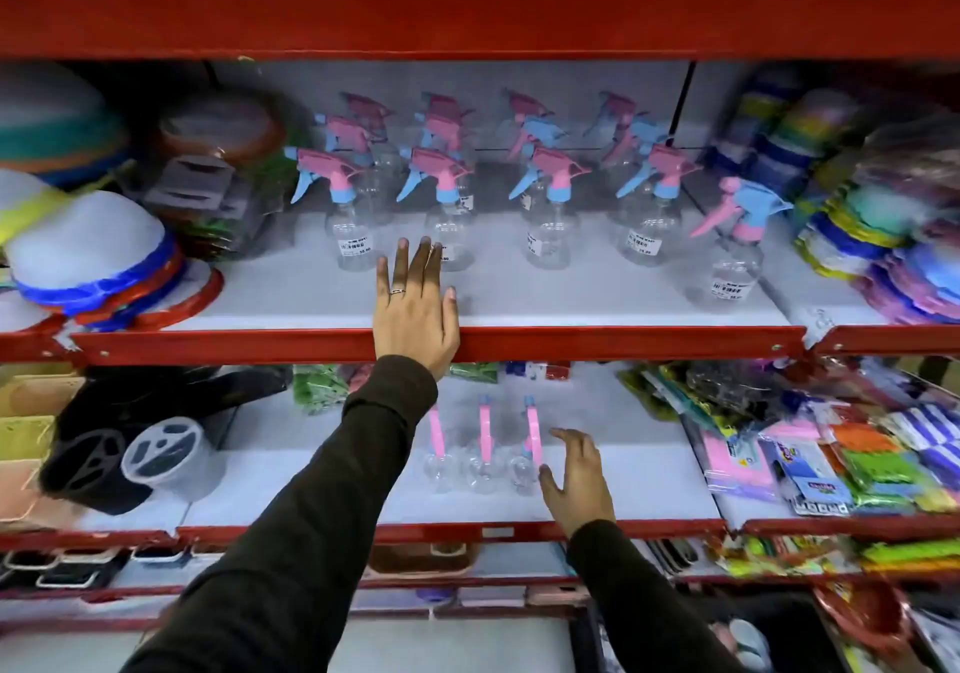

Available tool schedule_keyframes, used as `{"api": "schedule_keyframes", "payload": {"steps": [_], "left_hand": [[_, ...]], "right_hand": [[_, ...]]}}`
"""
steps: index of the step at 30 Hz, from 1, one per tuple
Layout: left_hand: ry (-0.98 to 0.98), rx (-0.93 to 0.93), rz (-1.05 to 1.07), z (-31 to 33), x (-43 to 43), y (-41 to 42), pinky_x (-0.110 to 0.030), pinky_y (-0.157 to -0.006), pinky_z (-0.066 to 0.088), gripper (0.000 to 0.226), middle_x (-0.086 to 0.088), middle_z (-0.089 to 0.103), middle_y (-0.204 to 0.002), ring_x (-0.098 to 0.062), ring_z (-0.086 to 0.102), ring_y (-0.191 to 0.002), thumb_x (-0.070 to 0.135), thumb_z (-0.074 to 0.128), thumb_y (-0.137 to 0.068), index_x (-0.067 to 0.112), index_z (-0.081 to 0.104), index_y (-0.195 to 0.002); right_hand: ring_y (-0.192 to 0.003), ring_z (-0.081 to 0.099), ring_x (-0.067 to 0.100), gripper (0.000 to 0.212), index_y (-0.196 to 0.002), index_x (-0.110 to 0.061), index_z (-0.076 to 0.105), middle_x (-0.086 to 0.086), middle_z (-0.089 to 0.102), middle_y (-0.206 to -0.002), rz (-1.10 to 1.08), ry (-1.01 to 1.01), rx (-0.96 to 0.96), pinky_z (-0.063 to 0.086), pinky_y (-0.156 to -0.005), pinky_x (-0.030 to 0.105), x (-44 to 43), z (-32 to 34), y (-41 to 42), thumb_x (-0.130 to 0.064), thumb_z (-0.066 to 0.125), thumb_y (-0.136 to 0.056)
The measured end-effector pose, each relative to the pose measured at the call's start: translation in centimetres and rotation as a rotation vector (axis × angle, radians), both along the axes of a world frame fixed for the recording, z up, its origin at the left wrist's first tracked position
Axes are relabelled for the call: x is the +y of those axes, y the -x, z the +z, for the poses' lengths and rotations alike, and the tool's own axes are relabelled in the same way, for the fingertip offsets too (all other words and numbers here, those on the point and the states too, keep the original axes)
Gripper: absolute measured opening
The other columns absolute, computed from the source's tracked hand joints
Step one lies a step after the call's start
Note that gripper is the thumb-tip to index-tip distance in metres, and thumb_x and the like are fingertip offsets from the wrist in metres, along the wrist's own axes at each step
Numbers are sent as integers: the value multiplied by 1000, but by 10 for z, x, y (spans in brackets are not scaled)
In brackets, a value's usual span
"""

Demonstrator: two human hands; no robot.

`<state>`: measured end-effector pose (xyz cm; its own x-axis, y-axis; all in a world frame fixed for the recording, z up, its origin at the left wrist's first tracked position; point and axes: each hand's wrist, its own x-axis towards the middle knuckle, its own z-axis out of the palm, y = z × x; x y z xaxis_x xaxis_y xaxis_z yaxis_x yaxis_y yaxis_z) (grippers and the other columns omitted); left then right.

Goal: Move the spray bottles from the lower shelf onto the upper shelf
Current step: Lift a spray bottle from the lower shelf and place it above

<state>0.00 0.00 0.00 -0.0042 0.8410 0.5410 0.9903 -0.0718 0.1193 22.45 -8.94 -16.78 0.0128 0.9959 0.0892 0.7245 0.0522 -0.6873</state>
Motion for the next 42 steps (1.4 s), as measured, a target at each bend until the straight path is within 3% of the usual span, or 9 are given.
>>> {"api": "schedule_keyframes", "payload": {"steps": [6, 10, 15, 23, 27, 33, 36, 42], "left_hand": [[-13, 2, 19, 0, 3, 1, -44, -124, -3, 60, -7, 30, -160, -27, 10, -153, 33, 26, -96, 8, 29, -152], [-14, 8, 31, 0, 6, 2, -47, -124, 2, 61, -7, 33, -159, -28, 12, -152, 33, 26, -96, 9, 31, -151], [6, 13, 37, 0, 6, 2, -48, -124, 3, 61, -6, 33, -159, -28, 13, -152, 34, 24, -95, 10, 29, -152], [17, 9, 54, 2, 4, 0, -48, -124, 1, 62, -7, 33, -159, -28, 13, -152, 36, 21, -96, 9, 30, -151], [28, 9, 57, 3, 1, 0, -49, -124, 2, 62, -7, 33, -159, -28, 13, -152, 35, 21, -96, 9, 30, -151], [43, 8, 61, 3, -1, -2, -50, -124, 2, 62, -8, 35, -158, -28, 14, -152, 34, 20, -96, 8, 31, -150], [53, 14, 63, 4, -2, -1, -51, -124, 3, 62, -9, 36, -157, -29, 16, -152, 34, 20, -95, 7, 33, -150], [68, 26, 70, 3, -2, -1, -50, -124, 2, 63, -10, 32, -159, -29, 14, -152, 35, 19, -95, 6, 29, -151]], "right_hand": [[-137, 43, 27, 69, -145, -11, 40, 9, 41, -148, -27, 353, 83, 33, -114, 30, 21, -14, 13, -21, 73, -84], [-128, 50, 30, 73, -139, -9, 46, 12, 44, -142, -30, 409, 81, 38, -109, 29, 38, -24, 21, -18, 81, -75], [-120, 56, 34, 65, -136, -9, 48, 15, 53, -129, -50, 439, 73, 44, -102, 32, 46, -31, 23, -14, 78, -78], [-110, 61, 29, 66, -129, -13, 55, 9, 61, -120, -158, 308, 220, 52, -99, 39, 25, -24, 3, -25, 84, -71], [-97, 58, 21, 58, -119, -14, 59, 7, 62, -113, -137, 194, 260, 48, -87, 29, 6, -2, -7, -23, 86, -68], [-96, 58, 20, 54, -113, -24, 61, -2, 59, -110, -53, 37, 258, 49, -82, 27, -23, 27, -19, -28, 85, -65], [-94, 57, 16, 55, -114, -26, 61, -5, 58, -110, -26, -50, 239, 45, -74, 16, -31, 45, -22, -31, 84, -64], [-93, 56, 9, 55, -114, -28, 61, -5, 57, -110, -1, -242, 246, 44, -76, 11, -33, 98, -26, -30, 85, -64]]}}
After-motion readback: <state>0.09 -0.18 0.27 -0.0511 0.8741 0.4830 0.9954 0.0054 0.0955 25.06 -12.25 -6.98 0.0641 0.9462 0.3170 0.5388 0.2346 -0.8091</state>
